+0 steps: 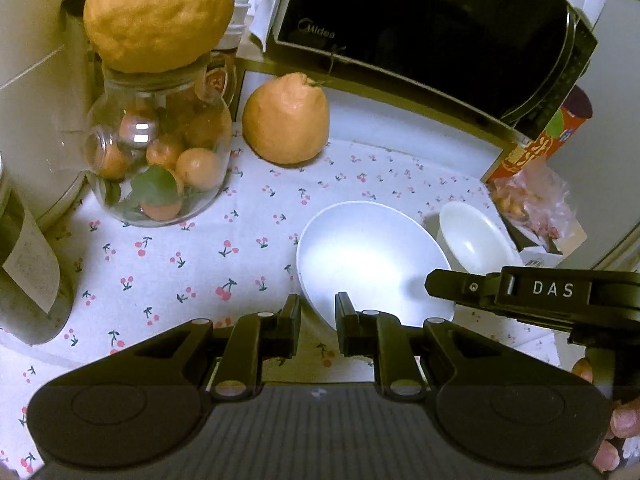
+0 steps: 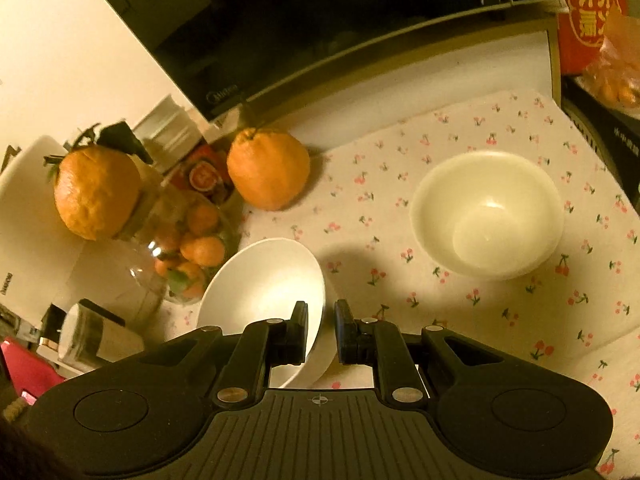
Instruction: Organize plates and bowls
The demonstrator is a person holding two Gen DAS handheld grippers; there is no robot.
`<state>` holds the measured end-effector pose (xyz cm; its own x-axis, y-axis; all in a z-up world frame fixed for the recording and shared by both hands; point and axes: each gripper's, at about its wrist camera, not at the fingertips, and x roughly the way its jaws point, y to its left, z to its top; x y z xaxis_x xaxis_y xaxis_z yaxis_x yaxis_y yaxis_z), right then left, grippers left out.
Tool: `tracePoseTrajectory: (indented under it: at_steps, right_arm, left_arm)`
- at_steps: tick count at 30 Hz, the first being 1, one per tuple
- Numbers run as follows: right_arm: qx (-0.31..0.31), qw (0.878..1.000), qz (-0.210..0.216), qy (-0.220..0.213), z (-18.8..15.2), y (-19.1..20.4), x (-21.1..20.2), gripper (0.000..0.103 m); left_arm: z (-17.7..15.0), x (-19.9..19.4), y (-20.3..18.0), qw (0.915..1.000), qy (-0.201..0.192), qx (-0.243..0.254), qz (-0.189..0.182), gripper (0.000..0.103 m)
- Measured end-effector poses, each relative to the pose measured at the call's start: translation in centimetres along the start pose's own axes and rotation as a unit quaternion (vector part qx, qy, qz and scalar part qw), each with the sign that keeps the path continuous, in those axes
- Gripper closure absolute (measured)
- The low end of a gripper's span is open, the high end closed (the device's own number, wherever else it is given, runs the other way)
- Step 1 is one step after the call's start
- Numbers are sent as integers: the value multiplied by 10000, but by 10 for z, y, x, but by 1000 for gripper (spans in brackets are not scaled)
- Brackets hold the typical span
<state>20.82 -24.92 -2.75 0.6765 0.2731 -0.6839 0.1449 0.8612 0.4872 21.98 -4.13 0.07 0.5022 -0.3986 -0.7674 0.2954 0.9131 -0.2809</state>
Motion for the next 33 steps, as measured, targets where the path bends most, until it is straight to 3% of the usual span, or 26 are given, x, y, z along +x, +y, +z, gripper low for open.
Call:
tracePoseTrajectory:
  at_steps: [8,26,31,33]
  right_arm:
    - [-28,9999,-116,91,-1,-4,10,88]
    - [125,9994,-170,275,-3,-10,22,86]
    - [137,9994,-239,206,-2,-8,20,82]
    - [226,9994,-216,146,0,-11,16,66]
  left_arm:
    - [-3,12,-3,9997,87,221,91,87]
    - [-3,17,0,9997,142,210,26,87]
    - [-2,15,-2,9993,199,309,-5,68]
    - [-1,10,-3,9991,178,380,-19,53]
